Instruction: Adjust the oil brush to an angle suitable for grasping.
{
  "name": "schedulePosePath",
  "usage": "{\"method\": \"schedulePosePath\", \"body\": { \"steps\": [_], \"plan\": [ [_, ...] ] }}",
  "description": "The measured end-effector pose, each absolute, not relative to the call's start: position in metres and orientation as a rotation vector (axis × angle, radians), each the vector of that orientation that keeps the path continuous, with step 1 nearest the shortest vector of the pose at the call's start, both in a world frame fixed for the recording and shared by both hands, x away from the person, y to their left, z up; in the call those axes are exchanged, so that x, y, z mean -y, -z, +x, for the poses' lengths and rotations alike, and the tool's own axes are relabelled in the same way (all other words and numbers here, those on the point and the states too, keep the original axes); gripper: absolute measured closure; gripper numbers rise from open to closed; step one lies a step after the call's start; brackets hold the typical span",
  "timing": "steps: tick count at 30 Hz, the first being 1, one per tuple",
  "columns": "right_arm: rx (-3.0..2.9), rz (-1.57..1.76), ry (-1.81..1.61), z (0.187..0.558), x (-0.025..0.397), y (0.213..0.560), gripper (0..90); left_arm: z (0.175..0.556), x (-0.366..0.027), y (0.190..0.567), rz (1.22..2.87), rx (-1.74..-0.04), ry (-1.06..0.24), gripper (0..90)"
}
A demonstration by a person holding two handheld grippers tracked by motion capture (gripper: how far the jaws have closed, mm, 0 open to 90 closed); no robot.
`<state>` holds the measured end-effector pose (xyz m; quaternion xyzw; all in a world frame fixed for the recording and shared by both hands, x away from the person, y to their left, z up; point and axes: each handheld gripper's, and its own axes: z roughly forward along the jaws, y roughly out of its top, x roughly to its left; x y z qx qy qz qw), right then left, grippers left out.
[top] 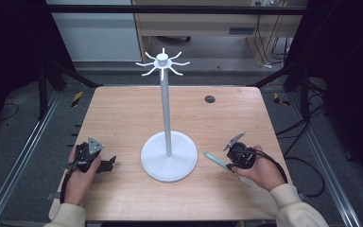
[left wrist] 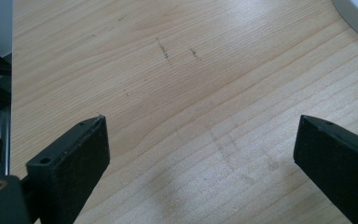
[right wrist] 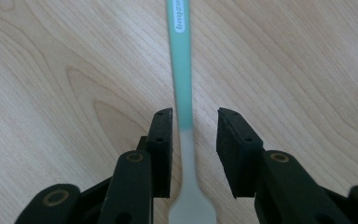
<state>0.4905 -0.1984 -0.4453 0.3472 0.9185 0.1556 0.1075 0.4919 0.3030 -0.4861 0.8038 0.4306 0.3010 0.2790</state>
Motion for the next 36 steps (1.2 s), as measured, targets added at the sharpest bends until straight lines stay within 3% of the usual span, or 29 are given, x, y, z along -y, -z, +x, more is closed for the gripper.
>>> {"method": "schedulePosePath", "body": {
  "steps": [36],
  "plan": [
    [-2.818,0.984,-0.304,0.506,0.191,0.463,74.1,0.492,-0.303,0.486,2.162,-1.158,-0.804,3.0]
  ]
}}
